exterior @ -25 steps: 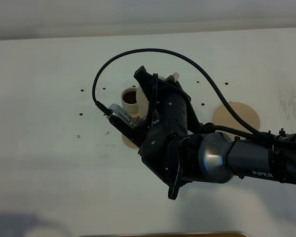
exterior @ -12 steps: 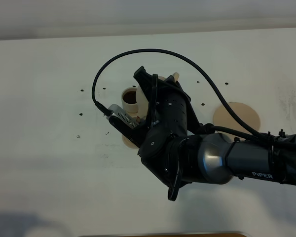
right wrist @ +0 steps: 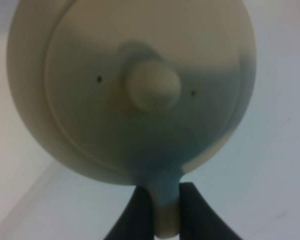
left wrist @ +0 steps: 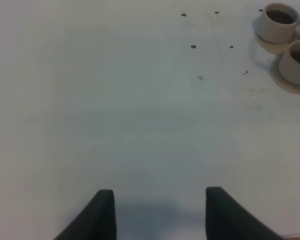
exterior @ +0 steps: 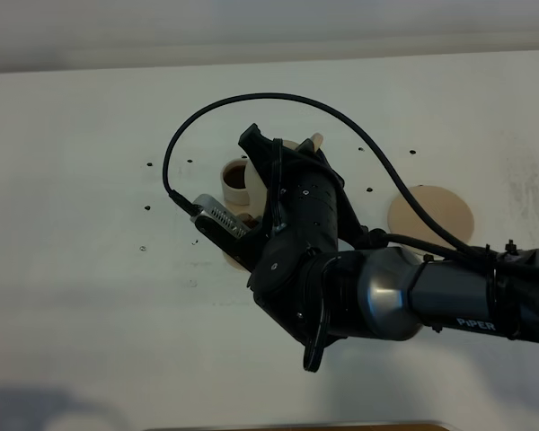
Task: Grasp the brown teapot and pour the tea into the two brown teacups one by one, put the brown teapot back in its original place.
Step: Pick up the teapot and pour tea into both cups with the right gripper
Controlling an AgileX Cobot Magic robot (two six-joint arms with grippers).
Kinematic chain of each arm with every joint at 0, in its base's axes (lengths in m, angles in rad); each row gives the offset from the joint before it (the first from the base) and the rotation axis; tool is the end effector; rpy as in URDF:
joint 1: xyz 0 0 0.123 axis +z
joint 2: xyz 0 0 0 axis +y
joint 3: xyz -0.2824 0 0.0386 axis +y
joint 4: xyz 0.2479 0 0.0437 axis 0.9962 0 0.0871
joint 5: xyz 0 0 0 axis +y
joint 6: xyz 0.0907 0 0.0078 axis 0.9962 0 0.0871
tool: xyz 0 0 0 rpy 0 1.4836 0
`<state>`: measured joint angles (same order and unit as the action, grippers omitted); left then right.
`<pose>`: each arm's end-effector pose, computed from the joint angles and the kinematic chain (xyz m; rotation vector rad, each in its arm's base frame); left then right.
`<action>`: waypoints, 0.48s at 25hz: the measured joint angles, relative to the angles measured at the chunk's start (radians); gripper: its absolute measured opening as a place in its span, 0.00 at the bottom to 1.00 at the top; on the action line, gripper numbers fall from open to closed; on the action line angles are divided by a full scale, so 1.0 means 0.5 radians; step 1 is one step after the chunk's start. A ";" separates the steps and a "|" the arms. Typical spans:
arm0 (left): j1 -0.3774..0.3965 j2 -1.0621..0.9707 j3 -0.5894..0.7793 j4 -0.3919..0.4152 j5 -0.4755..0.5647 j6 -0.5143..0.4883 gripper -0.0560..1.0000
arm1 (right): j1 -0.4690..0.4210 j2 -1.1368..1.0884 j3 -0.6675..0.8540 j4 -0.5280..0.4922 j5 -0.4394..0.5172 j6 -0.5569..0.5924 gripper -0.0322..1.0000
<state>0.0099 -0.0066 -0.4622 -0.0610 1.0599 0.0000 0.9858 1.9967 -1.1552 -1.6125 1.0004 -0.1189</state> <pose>-0.0016 -0.0049 0.2668 -0.0086 2.0738 -0.0674 0.2779 0.2808 0.1772 -2.0881 0.9994 -1.5337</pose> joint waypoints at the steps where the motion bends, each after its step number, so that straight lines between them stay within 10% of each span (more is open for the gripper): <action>1: 0.000 0.000 0.000 0.000 0.000 0.000 0.50 | 0.004 0.000 0.000 0.000 0.001 -0.001 0.12; 12: 0.000 0.000 0.000 0.000 0.000 0.000 0.50 | 0.009 0.000 0.000 0.000 0.011 -0.052 0.12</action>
<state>0.0099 -0.0066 -0.4622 -0.0610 1.0599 0.0000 0.9902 1.9967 -1.1552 -1.6125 1.0059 -0.1451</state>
